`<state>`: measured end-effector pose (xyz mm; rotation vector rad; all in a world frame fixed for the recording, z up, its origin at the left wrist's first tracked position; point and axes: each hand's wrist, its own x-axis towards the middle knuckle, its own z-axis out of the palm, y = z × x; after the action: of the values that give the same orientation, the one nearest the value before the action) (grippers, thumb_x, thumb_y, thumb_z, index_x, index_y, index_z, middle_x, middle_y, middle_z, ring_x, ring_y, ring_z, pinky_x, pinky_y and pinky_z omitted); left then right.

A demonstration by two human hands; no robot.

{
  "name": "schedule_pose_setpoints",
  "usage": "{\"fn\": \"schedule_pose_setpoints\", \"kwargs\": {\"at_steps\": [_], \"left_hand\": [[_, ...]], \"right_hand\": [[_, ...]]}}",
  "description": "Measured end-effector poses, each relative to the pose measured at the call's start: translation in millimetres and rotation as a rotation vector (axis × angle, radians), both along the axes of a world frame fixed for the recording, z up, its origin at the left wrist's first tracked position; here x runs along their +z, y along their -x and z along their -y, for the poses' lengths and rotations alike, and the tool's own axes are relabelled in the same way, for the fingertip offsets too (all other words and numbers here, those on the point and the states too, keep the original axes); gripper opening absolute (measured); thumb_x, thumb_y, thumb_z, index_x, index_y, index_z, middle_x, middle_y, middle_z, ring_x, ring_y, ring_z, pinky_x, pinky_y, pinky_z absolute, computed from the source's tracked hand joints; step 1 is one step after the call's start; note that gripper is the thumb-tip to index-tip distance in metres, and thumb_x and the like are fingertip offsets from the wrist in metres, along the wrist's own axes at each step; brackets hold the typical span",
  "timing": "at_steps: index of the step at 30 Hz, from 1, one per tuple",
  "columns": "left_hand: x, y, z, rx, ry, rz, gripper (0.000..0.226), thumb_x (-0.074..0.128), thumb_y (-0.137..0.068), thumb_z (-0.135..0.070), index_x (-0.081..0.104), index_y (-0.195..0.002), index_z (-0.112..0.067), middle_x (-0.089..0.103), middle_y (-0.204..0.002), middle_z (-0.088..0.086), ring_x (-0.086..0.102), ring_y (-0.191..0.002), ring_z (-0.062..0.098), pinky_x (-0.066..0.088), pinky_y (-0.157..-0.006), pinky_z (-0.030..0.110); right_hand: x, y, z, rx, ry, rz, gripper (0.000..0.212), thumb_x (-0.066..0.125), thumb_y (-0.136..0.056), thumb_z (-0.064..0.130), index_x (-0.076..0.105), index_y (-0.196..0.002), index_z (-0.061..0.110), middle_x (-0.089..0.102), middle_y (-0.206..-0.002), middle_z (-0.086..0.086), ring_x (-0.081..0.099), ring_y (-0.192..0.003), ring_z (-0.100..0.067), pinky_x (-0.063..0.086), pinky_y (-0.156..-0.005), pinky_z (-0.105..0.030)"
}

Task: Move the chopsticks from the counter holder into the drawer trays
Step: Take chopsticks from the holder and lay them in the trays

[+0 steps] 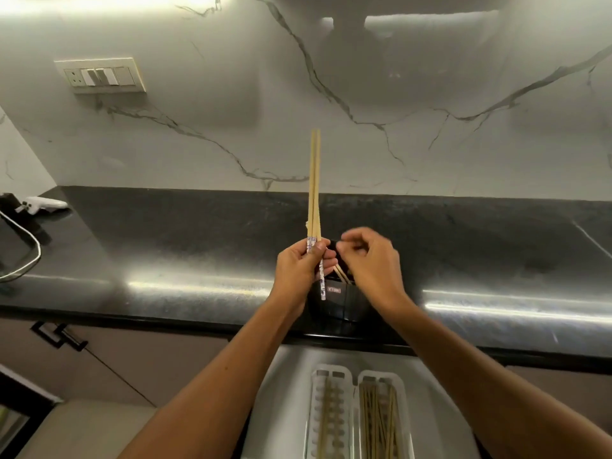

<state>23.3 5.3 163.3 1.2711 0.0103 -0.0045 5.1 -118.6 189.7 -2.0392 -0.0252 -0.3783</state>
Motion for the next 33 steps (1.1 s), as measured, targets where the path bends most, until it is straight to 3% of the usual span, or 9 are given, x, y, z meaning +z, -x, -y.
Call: {"fn": "schedule_pose_setpoints", "kwargs": {"at_steps": [3,9,12,15,17,21,23,27,33], "left_hand": [[-10,4,-8,-0.029,-0.144,0.068,0.013,0.055,-0.095,-0.01,0.068,-0.094,-0.006,0.069,-0.078,0.009,0.068,-0.071,0.015,0.057,-0.075,0.027],[-25,4,-28,-0.029,-0.329,0.103,0.015,0.055,-0.095,-0.009,0.069,-0.092,-0.01,0.072,-0.082,0.007,0.069,-0.077,0.013,0.057,-0.077,0.023],[-36,2,-42,0.018,-0.428,0.073,0.016,0.056,-0.095,-0.015,0.071,-0.087,-0.016,0.072,-0.079,0.002,0.068,-0.075,0.012,0.052,-0.071,0.021],[-51,1,-53,0.054,-0.561,0.078,0.023,0.055,-0.095,-0.019,0.065,-0.075,-0.023,0.057,-0.061,-0.005,0.046,-0.055,0.008,0.037,-0.057,0.026],[-60,0,-58,0.078,-0.603,0.108,0.024,0.051,-0.097,-0.013,0.062,-0.081,-0.027,0.054,-0.058,-0.009,0.043,-0.053,0.003,0.037,-0.054,0.03],[-74,-3,-64,0.127,-0.585,0.143,0.027,0.049,-0.097,-0.013,0.065,-0.1,-0.035,0.068,-0.088,0.021,0.058,-0.072,0.031,0.051,-0.069,0.054],[-81,-3,-66,0.159,-0.575,0.13,0.027,0.052,-0.097,-0.013,0.067,-0.096,-0.034,0.067,-0.09,0.026,0.058,-0.073,0.03,0.051,-0.071,0.057],[-98,-3,-64,0.175,-0.618,0.079,0.024,0.053,-0.095,-0.009,0.067,-0.093,-0.028,0.07,-0.08,0.016,0.062,-0.071,0.037,0.054,-0.065,0.046],[-112,-4,-57,0.236,-0.599,0.044,0.022,0.054,-0.095,-0.006,0.07,-0.101,-0.019,0.072,-0.082,-0.008,0.068,-0.076,0.005,0.057,-0.069,0.021]], "right_hand": [[20,-16,-3,0.133,0.003,0.006,0.038,0.064,-0.089,0.027,0.058,-0.125,0.017,0.068,-0.095,0.006,0.062,-0.077,-0.003,0.052,-0.074,-0.02],[24,-37,-33,0.243,0.048,0.017,0.018,0.061,-0.091,0.027,0.064,-0.101,0.013,0.069,-0.082,0.0,0.065,-0.067,-0.002,0.046,-0.059,-0.002],[10,-42,-52,0.279,0.081,0.0,0.015,0.062,-0.091,0.028,0.062,-0.096,0.013,0.067,-0.078,0.001,0.066,-0.068,-0.006,0.05,-0.062,-0.01],[-9,-46,-67,0.289,0.084,-0.027,0.016,0.061,-0.092,0.026,0.06,-0.095,0.011,0.067,-0.08,-0.004,0.067,-0.072,-0.014,0.055,-0.068,-0.022],[-22,-48,-75,0.301,0.11,-0.058,0.015,0.058,-0.093,0.024,0.059,-0.095,0.009,0.064,-0.078,-0.005,0.065,-0.07,-0.014,0.052,-0.064,-0.018],[-46,-53,-84,0.321,0.152,-0.073,0.012,0.055,-0.095,0.023,0.058,-0.096,0.012,0.064,-0.078,-0.003,0.064,-0.072,-0.014,0.052,-0.068,-0.023],[-57,-55,-87,0.328,0.132,-0.096,0.011,0.054,-0.095,0.022,0.058,-0.096,0.012,0.063,-0.078,0.0,0.063,-0.073,-0.014,0.053,-0.071,-0.025],[-72,-54,-89,0.325,0.121,-0.123,0.006,0.053,-0.095,0.016,0.056,-0.095,0.011,0.059,-0.084,-0.002,0.058,-0.075,-0.012,0.046,-0.066,-0.017],[-67,-54,-92,0.324,0.156,-0.117,0.006,0.048,-0.097,0.015,0.051,-0.093,0.012,0.055,-0.079,-0.001,0.055,-0.071,-0.013,0.052,-0.069,-0.029]]}}
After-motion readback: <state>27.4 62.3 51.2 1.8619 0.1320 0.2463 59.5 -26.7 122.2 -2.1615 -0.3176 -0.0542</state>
